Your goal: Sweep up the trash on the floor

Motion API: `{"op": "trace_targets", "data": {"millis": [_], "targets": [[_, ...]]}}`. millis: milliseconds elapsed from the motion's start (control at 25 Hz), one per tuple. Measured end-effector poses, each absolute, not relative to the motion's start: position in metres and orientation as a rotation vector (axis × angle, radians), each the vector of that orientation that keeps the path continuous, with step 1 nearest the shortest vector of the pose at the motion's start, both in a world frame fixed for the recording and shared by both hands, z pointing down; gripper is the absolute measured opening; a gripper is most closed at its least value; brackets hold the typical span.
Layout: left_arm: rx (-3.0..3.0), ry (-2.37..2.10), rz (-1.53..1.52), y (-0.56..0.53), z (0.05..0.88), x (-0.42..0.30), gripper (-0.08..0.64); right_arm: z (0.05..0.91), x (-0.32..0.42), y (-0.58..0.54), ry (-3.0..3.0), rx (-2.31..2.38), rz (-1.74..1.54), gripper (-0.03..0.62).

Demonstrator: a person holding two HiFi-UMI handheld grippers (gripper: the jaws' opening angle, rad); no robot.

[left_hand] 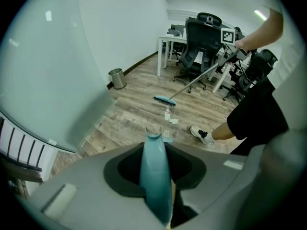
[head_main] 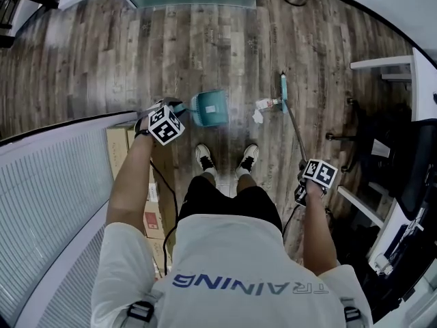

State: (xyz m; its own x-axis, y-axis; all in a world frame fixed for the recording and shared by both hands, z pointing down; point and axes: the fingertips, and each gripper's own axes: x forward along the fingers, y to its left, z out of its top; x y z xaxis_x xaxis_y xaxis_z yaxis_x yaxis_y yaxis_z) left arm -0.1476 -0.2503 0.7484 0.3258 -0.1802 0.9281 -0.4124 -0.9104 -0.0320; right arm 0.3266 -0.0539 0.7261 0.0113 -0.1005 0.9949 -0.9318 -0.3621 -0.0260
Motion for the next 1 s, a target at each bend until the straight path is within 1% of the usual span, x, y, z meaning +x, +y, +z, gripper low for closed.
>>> {"op": "trace_targets", "data": {"millis": [240, 360, 520, 720, 880, 1000], "targets": [[2.368, -0.543, 1.592, -0.25, 0.75, -0.146, 0.104, 0.756, 0.338, -0.054, -0.977, 1.573, 1.406, 0.107], [2.371, -0.545, 1.587, -0.248, 0.749, -0.145, 0.103, 0.778, 0.33, -0.057, -0.947, 1.544, 1.414, 0.107], [2.372, -0.553, 1.584, -0.247, 0.75, -0.145, 0.103, 0.795, 0.299, -0.071, -0.983, 1.472, 1.391, 0.107], [2.364, -0.568, 1.576, -0.247, 0.75, -0.146, 0.102, 0.794, 0.247, -0.086, -1.135, 1.338, 1.34, 0.107], [2.362, -0.579, 1.568, -0.246, 0.749, -0.144, 0.101, 0.79, 0.203, -0.083, -1.241, 1.229, 1.377, 0.107], [2.361, -0.581, 1.565, -0.246, 0.75, -0.143, 0.101, 0.789, 0.17, -0.075, -1.288, 1.168, 1.462, 0.107]]}}
